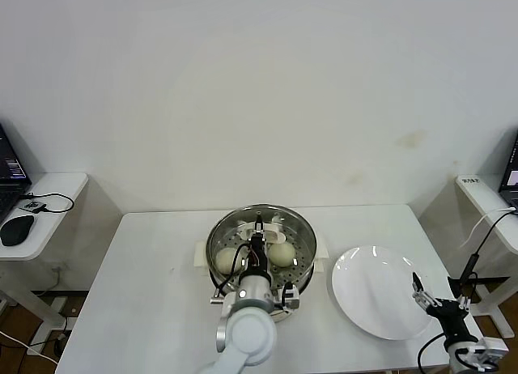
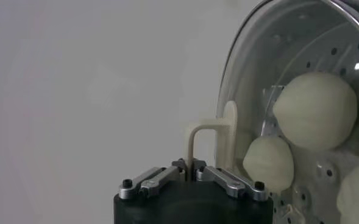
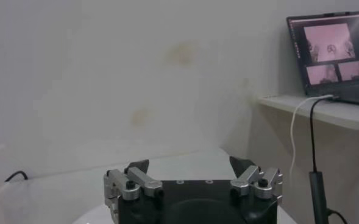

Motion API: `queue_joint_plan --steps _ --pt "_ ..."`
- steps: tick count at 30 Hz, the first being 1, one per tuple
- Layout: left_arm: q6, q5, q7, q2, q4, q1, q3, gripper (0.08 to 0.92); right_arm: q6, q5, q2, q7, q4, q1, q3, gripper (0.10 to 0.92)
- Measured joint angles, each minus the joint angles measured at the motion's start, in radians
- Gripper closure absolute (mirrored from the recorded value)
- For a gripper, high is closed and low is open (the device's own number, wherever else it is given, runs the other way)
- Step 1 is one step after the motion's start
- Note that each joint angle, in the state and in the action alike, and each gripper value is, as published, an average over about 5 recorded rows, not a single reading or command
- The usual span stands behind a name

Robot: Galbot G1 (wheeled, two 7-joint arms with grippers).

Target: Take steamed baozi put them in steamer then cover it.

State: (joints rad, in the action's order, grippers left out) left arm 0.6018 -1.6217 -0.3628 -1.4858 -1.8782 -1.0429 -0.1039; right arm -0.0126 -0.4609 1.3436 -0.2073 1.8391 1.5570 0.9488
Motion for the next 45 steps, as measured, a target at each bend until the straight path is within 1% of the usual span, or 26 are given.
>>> queue_joint_plan --steps 11,22,33,36,45 --pt "-0.003 -0.002 0.015 -0.004 0.003 -0.014 0.006 0.871 0.003 0.004 0.003 0.0 0.0 0.003 0.002 0.203" --pt "-0.028 -0.017 0.052 -0.002 0.017 -0.031 0.013 0.871 0.009 0.005 0.005 0.0 0.001 0.01 0.005 0.203" --pt "-0.034 -0.017 0.056 0.004 0.015 -0.032 0.008 0.865 0.012 0.005 0.006 -0.001 0.001 0.013 0.005 0.203" --pt "-0.036 -0.017 0.055 0.006 0.012 -0.033 0.003 0.812 0.013 0.005 0.006 -0.001 0.001 0.015 0.006 0.203" --pt "-0.036 -0.009 0.038 0.013 -0.014 -0.04 -0.007 0.555 0.013 0.005 0.007 -0.001 0.001 0.014 0.007 0.203"
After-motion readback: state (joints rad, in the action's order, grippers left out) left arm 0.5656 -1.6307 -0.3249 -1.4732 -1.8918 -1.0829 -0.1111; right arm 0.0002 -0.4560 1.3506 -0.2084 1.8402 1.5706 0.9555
